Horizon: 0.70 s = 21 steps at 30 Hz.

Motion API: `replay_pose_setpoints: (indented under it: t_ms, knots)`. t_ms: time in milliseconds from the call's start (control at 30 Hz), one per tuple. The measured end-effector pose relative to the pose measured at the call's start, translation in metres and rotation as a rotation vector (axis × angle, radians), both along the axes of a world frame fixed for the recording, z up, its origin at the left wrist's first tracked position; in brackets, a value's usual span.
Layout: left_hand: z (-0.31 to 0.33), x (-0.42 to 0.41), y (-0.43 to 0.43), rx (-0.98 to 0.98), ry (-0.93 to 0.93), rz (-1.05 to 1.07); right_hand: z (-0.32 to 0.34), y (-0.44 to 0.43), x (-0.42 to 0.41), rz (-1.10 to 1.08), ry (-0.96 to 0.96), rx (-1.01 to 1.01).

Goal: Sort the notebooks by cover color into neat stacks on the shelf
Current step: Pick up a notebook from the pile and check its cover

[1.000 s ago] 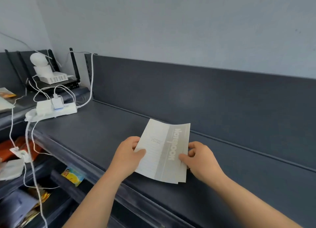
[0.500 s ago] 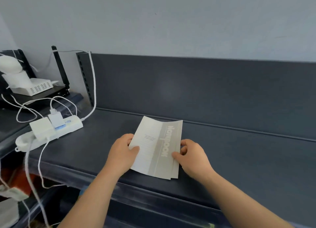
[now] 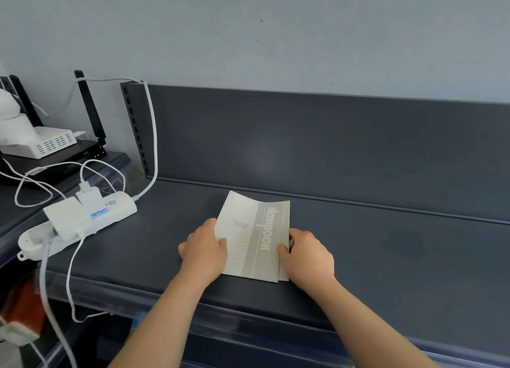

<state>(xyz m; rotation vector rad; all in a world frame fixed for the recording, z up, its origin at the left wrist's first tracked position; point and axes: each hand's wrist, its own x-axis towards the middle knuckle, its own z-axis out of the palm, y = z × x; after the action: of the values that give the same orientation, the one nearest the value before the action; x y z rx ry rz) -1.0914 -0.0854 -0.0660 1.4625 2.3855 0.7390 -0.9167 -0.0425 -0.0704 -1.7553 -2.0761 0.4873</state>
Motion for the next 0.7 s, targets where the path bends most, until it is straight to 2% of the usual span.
replay_pose_setpoints:
  t_ms: [167, 267, 333, 533, 700]
  knots:
    - [0.000, 0.000, -0.002, -0.077, 0.193, -0.045, 0.005, -0.002, 0.001, 0.023, -0.043, -0.027]
    - [0.004, 0.005, -0.008, -0.010, 0.298, -0.074, 0.013, -0.001, 0.015, 0.049, -0.002, -0.021]
    - [0.011, 0.013, -0.011, 0.066, 0.336, -0.113, 0.019, -0.004, 0.031, 0.041, -0.044, 0.039]
    - [0.036, 0.059, -0.011, 0.264, 0.251, -0.300, 0.033, -0.029, 0.089, -0.050, -0.092, 0.203]
    - [0.043, 0.110, -0.011, 0.326, 0.211, -0.430, 0.039, -0.047, 0.137, -0.137, -0.101, 0.249]
